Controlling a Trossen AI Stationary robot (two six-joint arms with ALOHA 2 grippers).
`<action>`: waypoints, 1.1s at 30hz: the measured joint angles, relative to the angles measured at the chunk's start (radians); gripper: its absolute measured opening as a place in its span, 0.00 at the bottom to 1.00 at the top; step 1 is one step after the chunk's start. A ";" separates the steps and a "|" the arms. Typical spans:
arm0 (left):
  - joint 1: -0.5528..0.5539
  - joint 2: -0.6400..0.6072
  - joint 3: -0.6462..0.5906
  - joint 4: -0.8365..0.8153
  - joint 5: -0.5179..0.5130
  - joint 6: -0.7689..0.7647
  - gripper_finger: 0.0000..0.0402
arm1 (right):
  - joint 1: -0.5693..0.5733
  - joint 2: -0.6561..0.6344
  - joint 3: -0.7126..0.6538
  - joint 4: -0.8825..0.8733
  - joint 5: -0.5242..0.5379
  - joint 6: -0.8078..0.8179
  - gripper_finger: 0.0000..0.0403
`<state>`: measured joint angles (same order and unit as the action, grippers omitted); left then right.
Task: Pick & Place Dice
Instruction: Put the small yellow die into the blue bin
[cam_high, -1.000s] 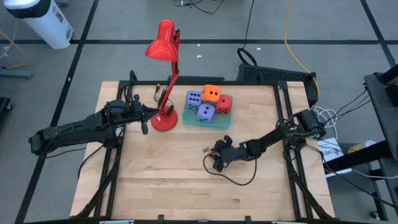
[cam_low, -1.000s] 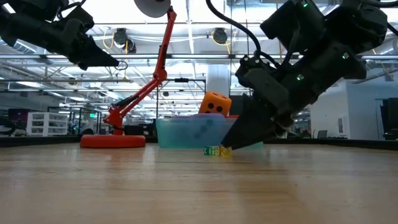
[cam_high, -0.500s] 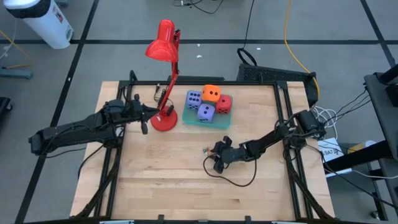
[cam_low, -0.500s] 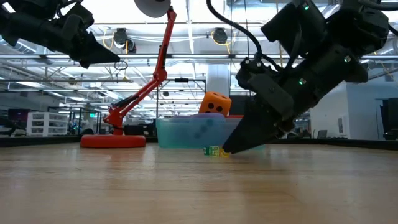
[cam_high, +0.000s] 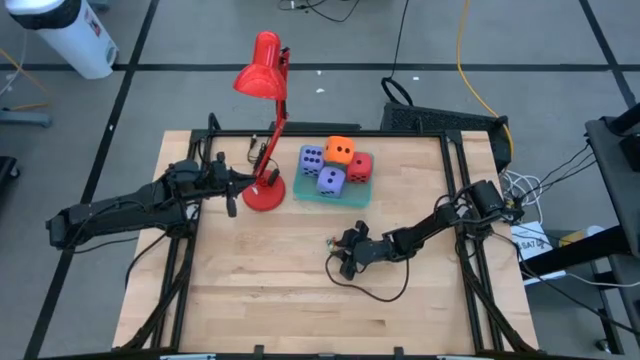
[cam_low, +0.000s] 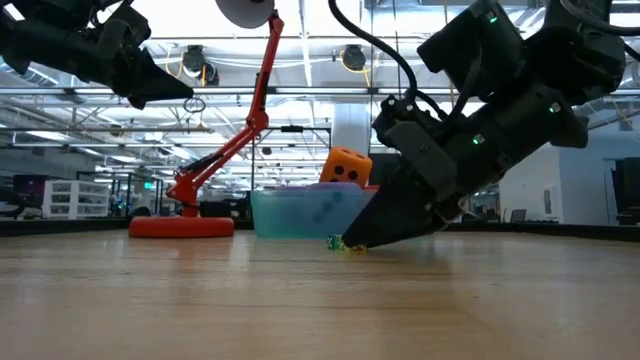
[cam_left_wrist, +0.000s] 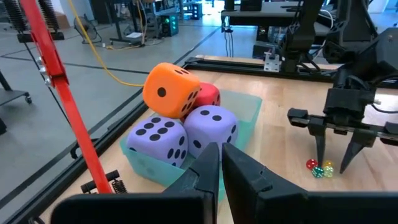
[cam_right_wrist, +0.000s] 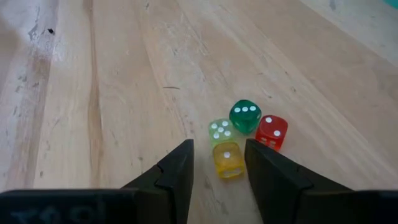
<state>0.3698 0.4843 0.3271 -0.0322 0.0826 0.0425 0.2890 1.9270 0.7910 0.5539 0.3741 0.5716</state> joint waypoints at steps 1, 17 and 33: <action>0.000 0.000 0.000 0.000 0.000 0.000 0.08 | 0.002 0.000 0.000 0.000 0.000 -0.001 0.35; 0.000 0.000 0.000 -0.002 -0.001 -0.009 0.08 | 0.000 0.000 0.000 -0.052 -0.015 0.017 0.11; 0.000 0.000 0.000 -0.015 0.026 -0.025 0.08 | 0.008 -0.111 -0.006 -0.082 -0.116 -0.079 0.11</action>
<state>0.3696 0.4841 0.3271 -0.0469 0.1085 0.0174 0.2970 1.8161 0.7849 0.4717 0.2578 0.4929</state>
